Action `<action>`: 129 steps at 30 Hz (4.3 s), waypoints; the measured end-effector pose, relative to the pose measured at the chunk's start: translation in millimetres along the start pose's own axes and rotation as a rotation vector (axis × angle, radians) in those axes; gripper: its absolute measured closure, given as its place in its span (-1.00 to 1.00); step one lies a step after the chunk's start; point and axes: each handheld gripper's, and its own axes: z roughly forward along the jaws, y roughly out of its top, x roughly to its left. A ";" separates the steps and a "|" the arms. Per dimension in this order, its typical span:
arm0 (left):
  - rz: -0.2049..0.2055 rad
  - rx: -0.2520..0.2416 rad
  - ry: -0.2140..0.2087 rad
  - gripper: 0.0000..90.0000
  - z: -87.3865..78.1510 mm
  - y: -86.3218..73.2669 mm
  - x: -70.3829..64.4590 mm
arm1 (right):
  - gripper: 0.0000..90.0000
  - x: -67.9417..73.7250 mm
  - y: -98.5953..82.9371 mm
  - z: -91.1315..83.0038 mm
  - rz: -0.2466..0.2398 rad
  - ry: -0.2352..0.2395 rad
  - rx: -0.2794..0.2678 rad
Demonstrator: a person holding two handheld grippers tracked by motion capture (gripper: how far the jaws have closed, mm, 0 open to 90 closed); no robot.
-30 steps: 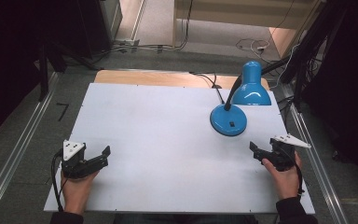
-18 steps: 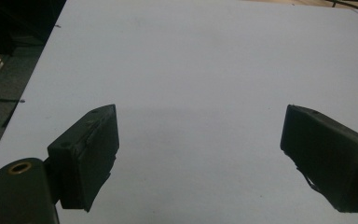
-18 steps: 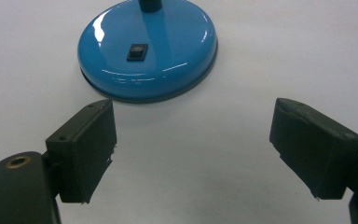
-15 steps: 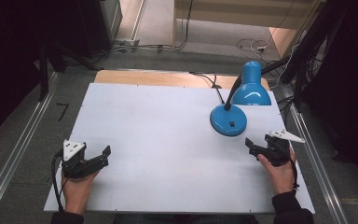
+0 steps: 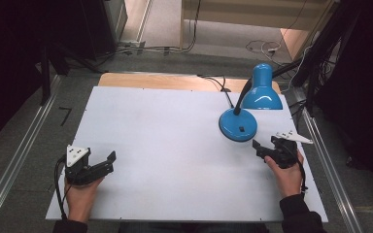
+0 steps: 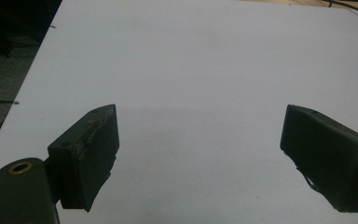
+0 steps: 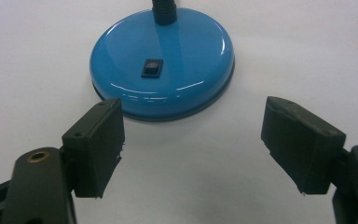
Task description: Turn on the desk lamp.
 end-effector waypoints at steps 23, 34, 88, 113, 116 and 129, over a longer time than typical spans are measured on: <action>-0.002 0.001 0.000 -0.73 0.9 -0.5 0.1 | -0.01 13.5 14.6 15.1 -0.034 -0.001 -0.036; -0.004 0.003 0.001 -0.73 1.3 -0.5 0.3 | 0.48 17.6 17.5 26.0 -0.034 0.017 -0.061; -0.006 0.008 -0.004 -0.71 3.0 -0.3 2.6 | 0.95 24.9 28.1 69.0 -0.045 0.012 -0.034; -0.012 0.000 -0.003 -0.71 2.0 -0.2 3.1 | 0.95 28.5 24.2 72.0 -0.059 0.007 -0.027; -0.011 0.000 -0.005 -0.71 1.6 -0.4 3.3 | 0.95 29.2 23.7 72.1 -0.062 0.004 -0.032; -0.009 0.003 -0.004 -0.71 1.2 -0.4 3.0 | 0.95 29.4 22.3 71.1 -0.057 0.001 -0.035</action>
